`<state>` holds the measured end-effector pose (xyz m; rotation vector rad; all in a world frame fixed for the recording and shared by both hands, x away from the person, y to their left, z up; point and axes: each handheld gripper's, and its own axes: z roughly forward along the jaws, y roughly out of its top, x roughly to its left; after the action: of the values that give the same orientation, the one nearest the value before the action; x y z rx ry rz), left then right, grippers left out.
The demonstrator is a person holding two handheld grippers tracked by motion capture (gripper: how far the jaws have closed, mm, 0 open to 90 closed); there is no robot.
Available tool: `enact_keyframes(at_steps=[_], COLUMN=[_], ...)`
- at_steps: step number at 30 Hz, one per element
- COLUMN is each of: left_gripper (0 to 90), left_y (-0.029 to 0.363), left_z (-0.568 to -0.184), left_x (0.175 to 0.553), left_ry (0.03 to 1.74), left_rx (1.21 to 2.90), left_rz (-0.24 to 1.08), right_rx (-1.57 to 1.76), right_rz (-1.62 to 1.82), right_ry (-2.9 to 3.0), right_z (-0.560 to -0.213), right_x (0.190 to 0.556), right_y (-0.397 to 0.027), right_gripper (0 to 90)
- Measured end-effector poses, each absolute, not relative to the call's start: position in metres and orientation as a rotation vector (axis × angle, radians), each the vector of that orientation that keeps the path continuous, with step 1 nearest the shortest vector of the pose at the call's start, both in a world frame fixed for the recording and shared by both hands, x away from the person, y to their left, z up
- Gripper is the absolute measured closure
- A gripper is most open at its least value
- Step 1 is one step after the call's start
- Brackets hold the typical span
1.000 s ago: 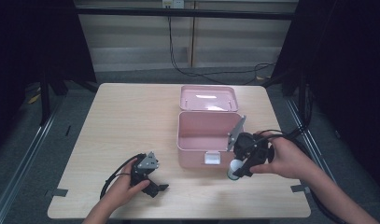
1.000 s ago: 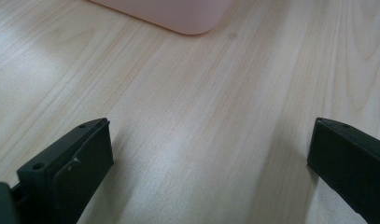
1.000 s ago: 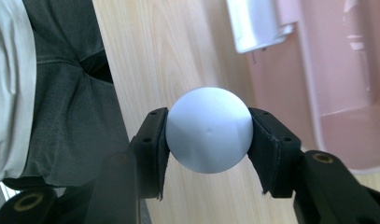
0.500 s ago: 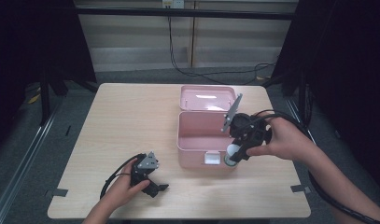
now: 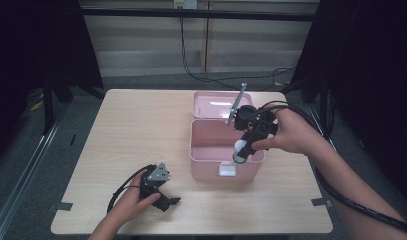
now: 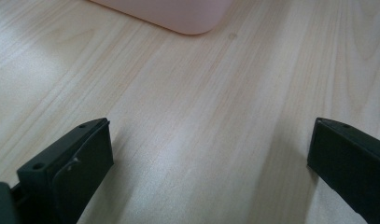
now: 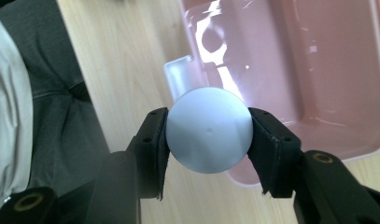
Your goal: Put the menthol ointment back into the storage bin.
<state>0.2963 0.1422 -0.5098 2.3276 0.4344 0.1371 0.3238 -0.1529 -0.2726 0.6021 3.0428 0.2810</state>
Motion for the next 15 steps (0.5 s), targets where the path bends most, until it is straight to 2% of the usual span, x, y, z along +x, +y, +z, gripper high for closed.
enact_keyframes(at_steps=[15], left_gripper=[0.0], left_y=[0.142], left_z=[-0.510], left_x=[0.296], left_ry=[0.434], left_rx=[2.327], left_rz=[0.136], right_rx=[0.590], right_rz=[0.247], right_ry=[3.016], right_z=[-0.291], right_x=[0.359], right_y=[-0.125], right_gripper=[51.0])
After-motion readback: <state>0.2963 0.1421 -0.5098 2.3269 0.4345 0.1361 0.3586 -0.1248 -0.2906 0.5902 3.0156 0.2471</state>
